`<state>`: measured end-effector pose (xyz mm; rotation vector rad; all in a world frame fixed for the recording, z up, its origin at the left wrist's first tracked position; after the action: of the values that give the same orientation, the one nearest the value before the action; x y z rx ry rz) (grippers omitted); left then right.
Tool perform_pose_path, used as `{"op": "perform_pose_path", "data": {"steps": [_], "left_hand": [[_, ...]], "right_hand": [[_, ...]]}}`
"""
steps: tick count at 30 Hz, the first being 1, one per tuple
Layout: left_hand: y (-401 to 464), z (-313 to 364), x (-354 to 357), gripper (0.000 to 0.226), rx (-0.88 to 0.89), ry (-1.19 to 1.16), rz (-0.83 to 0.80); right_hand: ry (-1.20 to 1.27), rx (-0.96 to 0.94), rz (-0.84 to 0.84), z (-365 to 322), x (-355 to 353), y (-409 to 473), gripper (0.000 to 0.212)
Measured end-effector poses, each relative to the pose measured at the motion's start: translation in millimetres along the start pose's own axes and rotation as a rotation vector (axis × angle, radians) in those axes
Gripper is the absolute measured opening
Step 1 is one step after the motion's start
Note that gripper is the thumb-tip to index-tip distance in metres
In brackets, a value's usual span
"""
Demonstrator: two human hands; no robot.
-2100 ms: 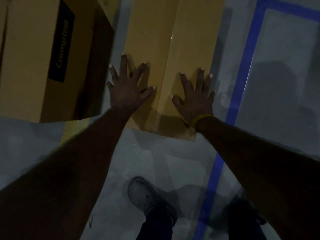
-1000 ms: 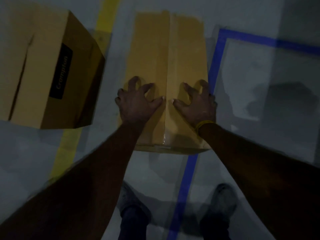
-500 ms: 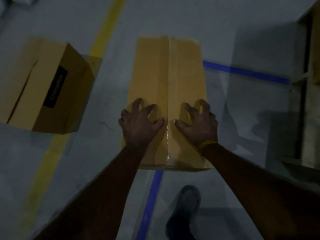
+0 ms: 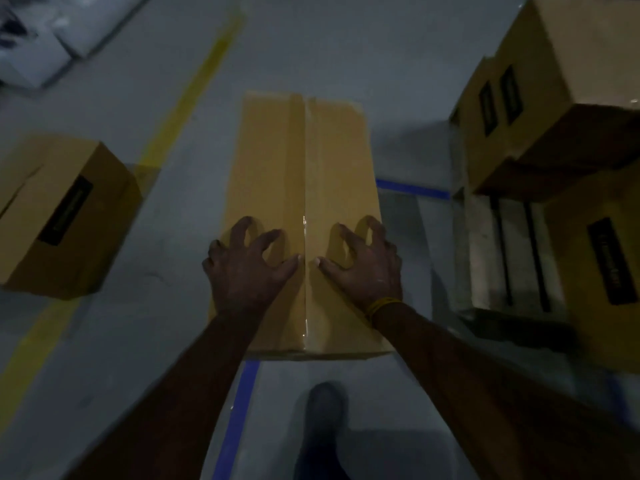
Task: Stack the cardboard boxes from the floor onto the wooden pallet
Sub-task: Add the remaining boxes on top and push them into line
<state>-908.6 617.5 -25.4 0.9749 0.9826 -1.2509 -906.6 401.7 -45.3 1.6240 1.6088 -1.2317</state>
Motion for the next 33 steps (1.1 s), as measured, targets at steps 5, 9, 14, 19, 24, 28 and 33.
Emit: {"op": "perform_pose_path", "data": {"steps": [5,9,14,19,24,28,33], "left_hand": [[-40.1,67.3,-2.5,0.069,0.069,-0.029,0.031],[-63.5,121.7,10.1,0.068,0.108,-0.068,0.024],[-83.3,212.3,24.3,0.064,0.136,-0.094,0.061],[-104.5,331.8,45.4,0.059,0.196,-0.089,0.073],[-118.6,459.0,46.2,0.060,0.224,-0.083,0.084],[-132.6,536.3,54.2,0.060,0.249,-0.088,0.086],[-141.8,590.3,98.2,0.058,0.225,-0.087,0.074]], "right_hand": [[0.003,0.039,0.062,60.5,-41.5,-39.5,0.079],[0.009,0.073,0.079,114.9,-68.4,-60.4,0.080],[0.013,0.090,0.119,194.5,-122.1,-67.9,0.080],[0.034,0.094,0.186,294.7,-188.0,-73.8,0.079],[0.076,0.113,0.231,389.5,-276.6,-82.6,0.079],[0.031,0.135,0.235,452.7,-318.7,-85.9,0.080],[0.005,0.133,0.213,519.8,-328.8,-72.6,0.081]]}}
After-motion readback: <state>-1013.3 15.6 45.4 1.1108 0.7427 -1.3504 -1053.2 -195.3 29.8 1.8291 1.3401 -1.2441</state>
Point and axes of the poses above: each hand's wrist, its own y-axis towards the middle knuckle, its own x-axis out of the palm, z = x × y, the point moved 8 cm from there along y, towards the middle knuckle, and after that the axes turned 5 degrees about x, right-handed, at the moved point
